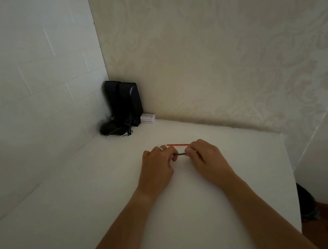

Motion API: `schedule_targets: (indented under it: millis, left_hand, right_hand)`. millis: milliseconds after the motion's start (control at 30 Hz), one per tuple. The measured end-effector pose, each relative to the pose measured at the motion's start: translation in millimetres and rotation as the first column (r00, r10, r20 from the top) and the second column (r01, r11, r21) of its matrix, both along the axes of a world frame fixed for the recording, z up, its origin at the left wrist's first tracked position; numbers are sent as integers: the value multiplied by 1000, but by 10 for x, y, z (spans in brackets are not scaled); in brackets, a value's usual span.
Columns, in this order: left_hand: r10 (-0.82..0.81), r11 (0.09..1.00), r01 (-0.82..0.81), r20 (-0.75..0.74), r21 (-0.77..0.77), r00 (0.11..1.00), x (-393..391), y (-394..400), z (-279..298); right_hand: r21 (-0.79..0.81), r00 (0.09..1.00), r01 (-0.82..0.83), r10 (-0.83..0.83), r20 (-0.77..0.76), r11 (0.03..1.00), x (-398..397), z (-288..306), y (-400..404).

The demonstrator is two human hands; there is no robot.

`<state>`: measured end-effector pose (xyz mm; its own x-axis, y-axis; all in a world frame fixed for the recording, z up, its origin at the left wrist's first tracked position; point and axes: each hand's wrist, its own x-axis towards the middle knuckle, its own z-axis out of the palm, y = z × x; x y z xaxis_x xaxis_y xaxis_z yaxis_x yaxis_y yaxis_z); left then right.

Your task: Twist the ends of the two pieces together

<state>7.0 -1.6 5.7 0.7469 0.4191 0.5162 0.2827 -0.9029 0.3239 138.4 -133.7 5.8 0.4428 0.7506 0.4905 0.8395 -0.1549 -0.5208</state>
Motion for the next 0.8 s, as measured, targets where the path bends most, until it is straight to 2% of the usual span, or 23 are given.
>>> schedule_targets:
  millis: [133, 333, 500, 800]
  left_hand:
    - [6, 1000, -6, -11, 7, 1000, 5, 10, -12]
    - [6, 1000, -6, -17, 8, 1000, 12, 19, -22]
    - [17, 1000, -17, -19, 10, 1000, 8, 16, -16]
    - [5, 1000, -5, -4, -8, 1000, 12, 5, -5]
  right_hand:
    - [-1, 999, -1, 1, 41, 1000, 19, 0, 0]
    - [-1, 999, 5, -5, -49, 1000, -28, 33, -3]
    - [-23, 1000, 5, -4, 27, 1000, -13, 30, -7]
    - [-20, 998, 17, -18, -62, 1000, -39, 58, -20]
